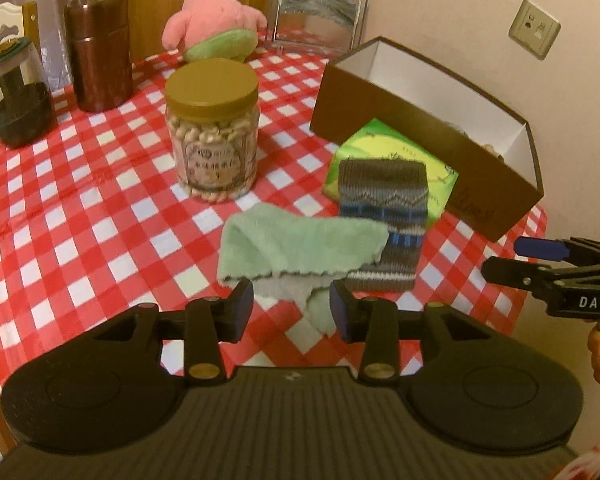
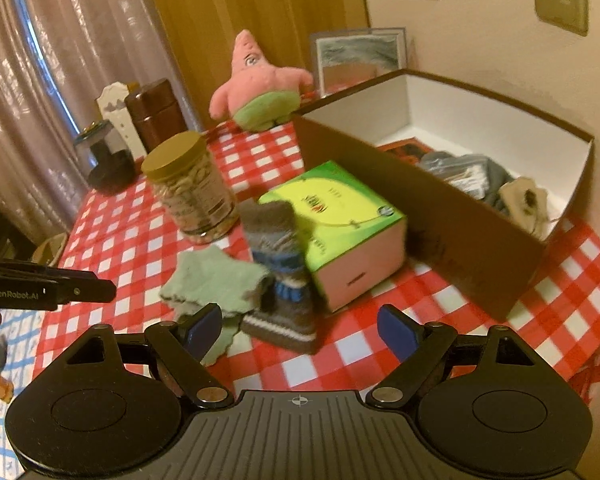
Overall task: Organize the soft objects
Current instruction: 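Move both open grippers back to the mint-green towel and knit sock, then grasp the mint-green towel with the left gripper while the right grasps the knit sock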
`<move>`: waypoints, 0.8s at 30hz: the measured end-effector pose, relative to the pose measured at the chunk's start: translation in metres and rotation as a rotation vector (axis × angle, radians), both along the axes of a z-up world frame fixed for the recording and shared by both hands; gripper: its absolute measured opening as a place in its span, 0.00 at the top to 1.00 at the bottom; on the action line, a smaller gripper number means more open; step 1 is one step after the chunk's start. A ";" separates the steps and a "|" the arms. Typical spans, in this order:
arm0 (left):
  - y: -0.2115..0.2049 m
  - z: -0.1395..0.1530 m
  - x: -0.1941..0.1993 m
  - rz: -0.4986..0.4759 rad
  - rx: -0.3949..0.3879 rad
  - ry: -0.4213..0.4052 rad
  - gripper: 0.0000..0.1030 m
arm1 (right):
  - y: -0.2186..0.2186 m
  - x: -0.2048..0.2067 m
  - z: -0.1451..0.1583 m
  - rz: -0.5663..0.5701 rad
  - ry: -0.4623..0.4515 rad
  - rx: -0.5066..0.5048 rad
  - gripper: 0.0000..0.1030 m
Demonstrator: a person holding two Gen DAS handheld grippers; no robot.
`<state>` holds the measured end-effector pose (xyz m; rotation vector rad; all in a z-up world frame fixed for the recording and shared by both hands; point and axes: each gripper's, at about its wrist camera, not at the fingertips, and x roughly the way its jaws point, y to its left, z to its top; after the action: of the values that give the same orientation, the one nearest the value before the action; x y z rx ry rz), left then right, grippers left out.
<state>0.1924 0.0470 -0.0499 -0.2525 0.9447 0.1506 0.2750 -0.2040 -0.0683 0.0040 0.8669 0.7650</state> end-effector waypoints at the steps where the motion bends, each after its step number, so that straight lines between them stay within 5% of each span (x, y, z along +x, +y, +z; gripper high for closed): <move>1: 0.000 -0.002 -0.001 0.001 -0.003 0.005 0.62 | 0.002 0.000 -0.002 0.002 0.006 0.000 0.20; 24: 0.001 -0.042 0.036 0.046 -0.035 0.046 0.53 | 0.036 0.021 -0.031 0.045 -0.020 -0.030 0.51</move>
<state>0.2281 0.0481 -0.0917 -0.3045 0.9887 0.1830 0.2960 -0.1677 -0.0996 -0.0497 0.8614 0.7929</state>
